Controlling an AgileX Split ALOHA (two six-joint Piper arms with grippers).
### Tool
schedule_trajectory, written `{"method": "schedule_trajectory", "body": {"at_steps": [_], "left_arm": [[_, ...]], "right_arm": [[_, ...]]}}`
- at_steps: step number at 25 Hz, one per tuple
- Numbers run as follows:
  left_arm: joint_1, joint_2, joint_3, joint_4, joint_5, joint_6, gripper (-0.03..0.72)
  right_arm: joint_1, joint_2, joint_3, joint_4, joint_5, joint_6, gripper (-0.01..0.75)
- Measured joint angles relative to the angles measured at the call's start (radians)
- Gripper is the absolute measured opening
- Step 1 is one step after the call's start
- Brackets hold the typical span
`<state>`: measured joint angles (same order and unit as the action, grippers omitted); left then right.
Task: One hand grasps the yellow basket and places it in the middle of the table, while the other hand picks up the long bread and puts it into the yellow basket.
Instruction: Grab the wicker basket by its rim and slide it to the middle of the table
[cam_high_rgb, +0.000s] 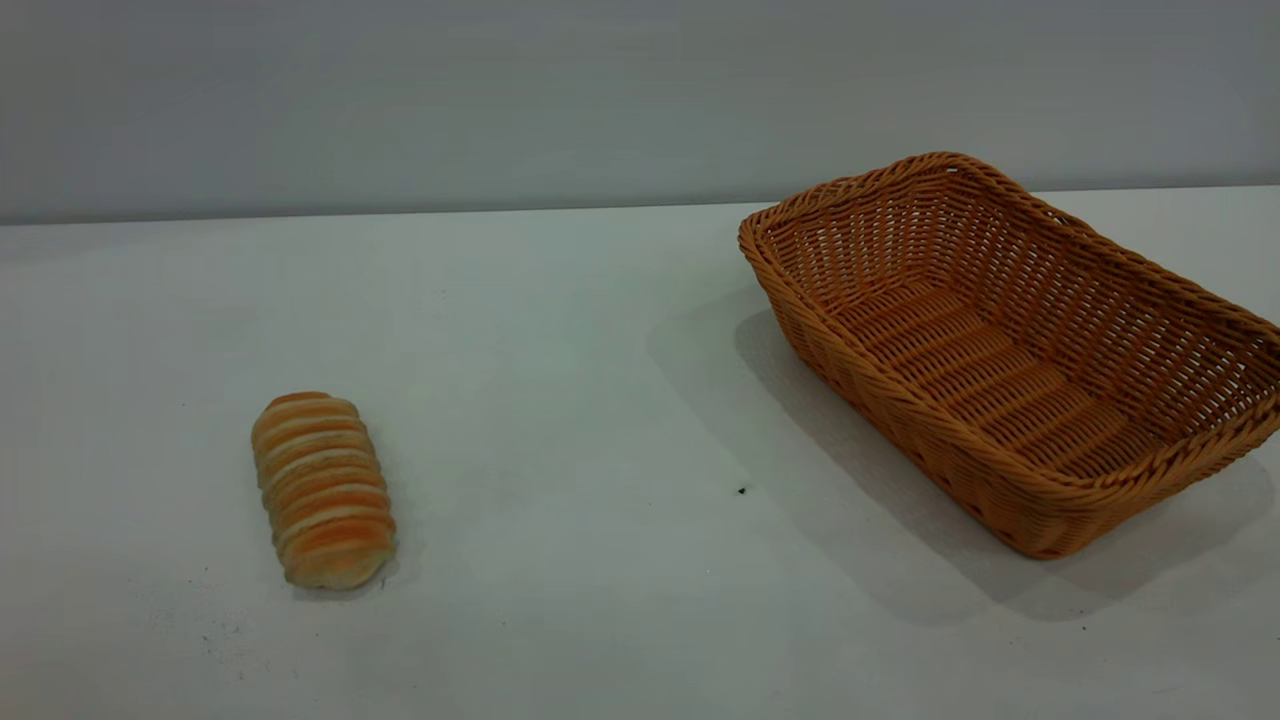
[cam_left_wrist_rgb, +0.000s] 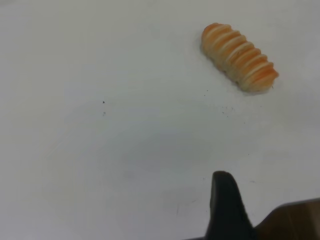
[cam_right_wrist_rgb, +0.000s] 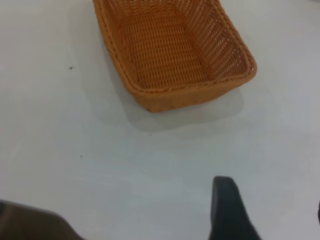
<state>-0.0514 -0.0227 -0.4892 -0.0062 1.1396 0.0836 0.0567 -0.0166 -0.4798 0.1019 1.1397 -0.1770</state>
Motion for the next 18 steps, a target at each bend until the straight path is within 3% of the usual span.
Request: {"method": "schedule_trajectory", "body": {"at_steps": [10, 18], "left_arm": [[-0.002, 0.0, 0.0, 0.0, 0.0, 0.0, 0.504], [-0.07, 0.0, 0.0, 0.001, 0.0, 0.0, 0.504]], "right_arm": [[0.0, 0.0, 0.0, 0.0, 0.0, 0.0, 0.463], [0.0, 0.0, 0.0, 0.001, 0.0, 0.0, 0.463]]}}
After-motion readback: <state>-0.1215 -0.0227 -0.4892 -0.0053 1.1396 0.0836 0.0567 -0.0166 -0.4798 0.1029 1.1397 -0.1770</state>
